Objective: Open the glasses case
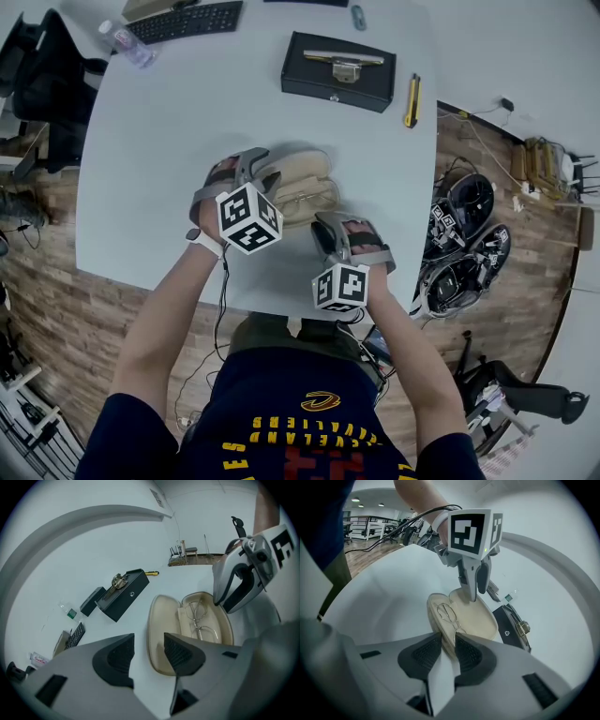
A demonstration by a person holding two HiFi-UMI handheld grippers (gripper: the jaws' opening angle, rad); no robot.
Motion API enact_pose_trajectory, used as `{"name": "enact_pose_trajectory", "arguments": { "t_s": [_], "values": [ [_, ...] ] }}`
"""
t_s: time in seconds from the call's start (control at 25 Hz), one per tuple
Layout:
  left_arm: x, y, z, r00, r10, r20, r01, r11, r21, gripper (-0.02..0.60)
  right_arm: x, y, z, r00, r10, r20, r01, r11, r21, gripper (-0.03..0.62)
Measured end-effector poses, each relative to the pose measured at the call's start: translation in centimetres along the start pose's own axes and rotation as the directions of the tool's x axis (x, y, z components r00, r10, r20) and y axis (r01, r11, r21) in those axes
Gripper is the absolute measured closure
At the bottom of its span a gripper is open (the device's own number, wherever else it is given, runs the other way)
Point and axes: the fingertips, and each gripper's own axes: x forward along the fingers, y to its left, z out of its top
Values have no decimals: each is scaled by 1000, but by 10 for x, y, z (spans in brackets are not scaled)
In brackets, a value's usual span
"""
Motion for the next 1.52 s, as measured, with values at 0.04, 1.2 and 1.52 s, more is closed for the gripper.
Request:
{"name": "enact_pose_trajectory", "arguments": {
  "t_s": [0.04, 1.2, 1.52],
  "values": [
    [-1, -1, 1, 1000, 0, 3, 0, 1000, 0, 371, 0, -1, 0, 1000, -5, 2, 5, 1000, 3, 496],
    [-143, -26, 37, 936, 66, 345, 85, 911, -404, 379, -127, -87, -22, 961, -262, 92, 112, 668, 736, 476],
    [-214, -63, 68, 855, 23, 518, 290, 807, -515, 417, -233, -130, -14, 882, -439, 170, 18, 391, 920, 556]
  ]
}}
